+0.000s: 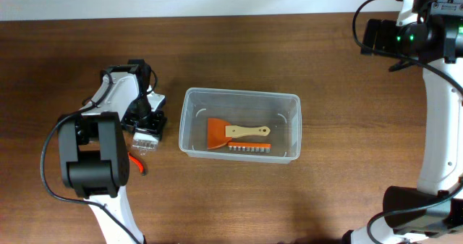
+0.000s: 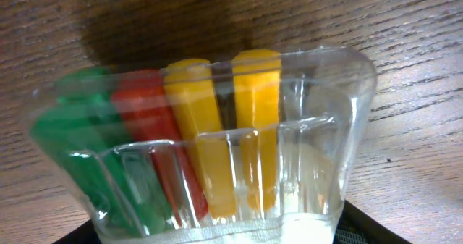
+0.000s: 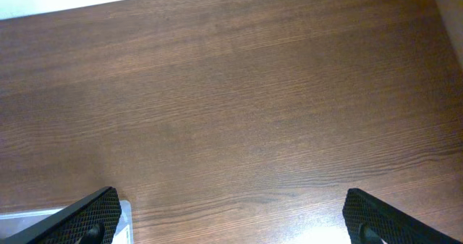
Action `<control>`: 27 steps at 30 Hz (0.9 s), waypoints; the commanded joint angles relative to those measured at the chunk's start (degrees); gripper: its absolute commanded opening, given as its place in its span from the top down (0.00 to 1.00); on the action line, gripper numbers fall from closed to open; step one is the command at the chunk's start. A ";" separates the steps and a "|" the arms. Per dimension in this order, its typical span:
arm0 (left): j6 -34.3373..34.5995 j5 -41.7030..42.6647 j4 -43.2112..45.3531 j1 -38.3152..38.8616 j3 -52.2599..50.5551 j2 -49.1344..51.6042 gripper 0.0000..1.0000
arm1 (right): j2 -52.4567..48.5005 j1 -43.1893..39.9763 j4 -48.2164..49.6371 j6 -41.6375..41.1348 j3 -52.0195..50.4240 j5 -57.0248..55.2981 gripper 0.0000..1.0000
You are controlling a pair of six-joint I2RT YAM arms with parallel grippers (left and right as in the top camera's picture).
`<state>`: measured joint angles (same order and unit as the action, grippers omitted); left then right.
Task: Pack container
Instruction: 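Retract the right arm and grasp the marker case with the left gripper, then place the marker case into the container with the left gripper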
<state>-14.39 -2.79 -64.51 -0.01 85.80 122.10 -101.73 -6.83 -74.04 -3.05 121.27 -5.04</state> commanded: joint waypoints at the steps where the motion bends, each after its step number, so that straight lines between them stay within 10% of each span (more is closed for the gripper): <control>1: -0.68 0.48 -0.24 0.09 -0.66 0.72 0.47 | 0.00 -0.04 -0.15 -0.42 -0.42 0.11 0.01; 7: -0.66 0.48 -0.59 0.09 -0.66 0.72 0.60 | 0.00 -0.04 -0.17 -0.42 -0.42 0.11 0.01; 13: -0.59 0.44 -1.60 0.13 -0.50 0.68 0.98 | 0.00 -0.04 -0.15 -0.42 -0.42 0.09 0.01; 27: 4.63 -0.52 -15.37 2.51 32.63 -3.26 0.98 | 0.00 -0.04 -0.15 -0.42 -0.42 0.11 0.01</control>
<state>-11.33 -3.75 -76.95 0.43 106.76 122.17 -101.73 -6.83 -74.17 -3.07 121.27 -5.04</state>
